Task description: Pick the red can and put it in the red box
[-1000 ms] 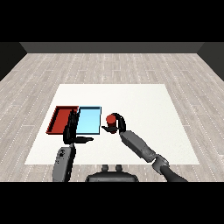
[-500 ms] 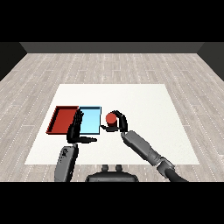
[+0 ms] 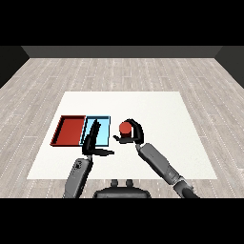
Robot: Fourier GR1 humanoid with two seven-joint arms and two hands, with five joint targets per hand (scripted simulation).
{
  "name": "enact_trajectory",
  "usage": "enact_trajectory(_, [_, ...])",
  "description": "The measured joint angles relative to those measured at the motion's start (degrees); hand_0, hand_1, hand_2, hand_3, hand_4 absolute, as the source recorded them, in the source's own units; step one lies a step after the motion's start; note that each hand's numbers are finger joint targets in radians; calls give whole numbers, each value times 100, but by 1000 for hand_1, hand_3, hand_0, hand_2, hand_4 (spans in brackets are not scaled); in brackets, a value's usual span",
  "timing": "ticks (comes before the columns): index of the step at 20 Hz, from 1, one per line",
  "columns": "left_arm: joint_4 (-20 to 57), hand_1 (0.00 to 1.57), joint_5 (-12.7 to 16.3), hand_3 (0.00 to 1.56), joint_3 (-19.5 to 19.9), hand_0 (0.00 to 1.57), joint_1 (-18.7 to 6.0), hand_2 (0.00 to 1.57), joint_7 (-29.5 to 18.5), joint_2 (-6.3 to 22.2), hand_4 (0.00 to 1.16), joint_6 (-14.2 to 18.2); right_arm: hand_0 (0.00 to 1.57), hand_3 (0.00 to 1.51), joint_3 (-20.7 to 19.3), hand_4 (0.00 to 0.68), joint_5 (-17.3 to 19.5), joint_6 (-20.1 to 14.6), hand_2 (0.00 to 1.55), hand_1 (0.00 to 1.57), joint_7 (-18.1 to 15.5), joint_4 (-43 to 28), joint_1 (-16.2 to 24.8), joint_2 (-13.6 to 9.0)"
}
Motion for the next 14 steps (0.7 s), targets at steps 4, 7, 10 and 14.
enact_trajectory(4, [278,0,165,0,-454,0,-250,0,34,-3,0,373,1460,1391,-226,651,166,127,1438,1460,107,-183,121,95])
enact_trajectory(7, [374,0,227,0,-589,0,-413,0,177,-4,0,490,1458,1397,-403,659,360,275,1443,1458,58,-124,213,277])
enact_trajectory(10, [699,0,371,0,-658,0,-501,0,74,-4,0,457,1457,1391,-442,632,585,337,1450,1457,211,-329,367,367])
enact_trajectory(14, [1235,0,604,0,-837,0,-826,0,-84,-5,0,604,1457,1379,-673,634,792,512,1448,1457,308,-318,377,511])
